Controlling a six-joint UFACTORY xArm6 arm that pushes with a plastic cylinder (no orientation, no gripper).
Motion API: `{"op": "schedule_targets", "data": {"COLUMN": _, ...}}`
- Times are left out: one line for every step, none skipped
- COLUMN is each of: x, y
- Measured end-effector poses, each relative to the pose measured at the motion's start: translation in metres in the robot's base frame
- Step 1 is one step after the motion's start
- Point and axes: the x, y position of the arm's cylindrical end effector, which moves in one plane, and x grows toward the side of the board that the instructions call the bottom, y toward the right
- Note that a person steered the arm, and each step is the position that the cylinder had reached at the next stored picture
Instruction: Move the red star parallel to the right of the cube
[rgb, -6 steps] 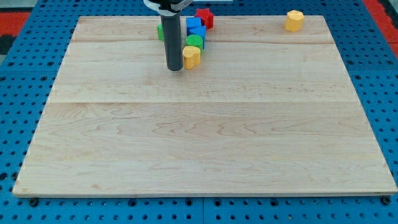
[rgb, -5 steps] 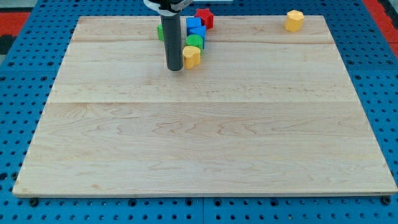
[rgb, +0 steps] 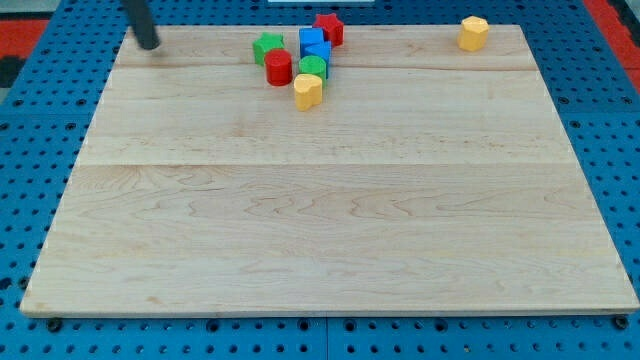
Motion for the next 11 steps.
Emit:
{"op": "schedule_targets", "data": {"x": -0.017, "y": 0.042}}
{"op": "schedule_targets", "data": {"x": -0.015, "y": 0.090}}
{"op": "schedule_targets", "data": {"x": -0.015, "y": 0.141}}
{"op": "schedule_targets", "data": {"x": -0.016, "y": 0.177}}
{"op": "schedule_targets", "data": {"x": -0.015, "y": 0.221}}
{"op": "schedule_targets", "data": {"x": -0.010, "y": 0.253}}
{"op": "schedule_targets", "data": {"x": 0.022, "y": 0.303}}
{"op": "schedule_targets", "data": {"x": 0.073, "y": 0.305}}
{"op": "schedule_targets", "data": {"x": 0.067, "y": 0.303}}
{"op": "schedule_targets", "data": {"x": 0.034, "y": 0.286}}
{"op": "schedule_targets", "data": {"x": 0.018, "y": 0.253}}
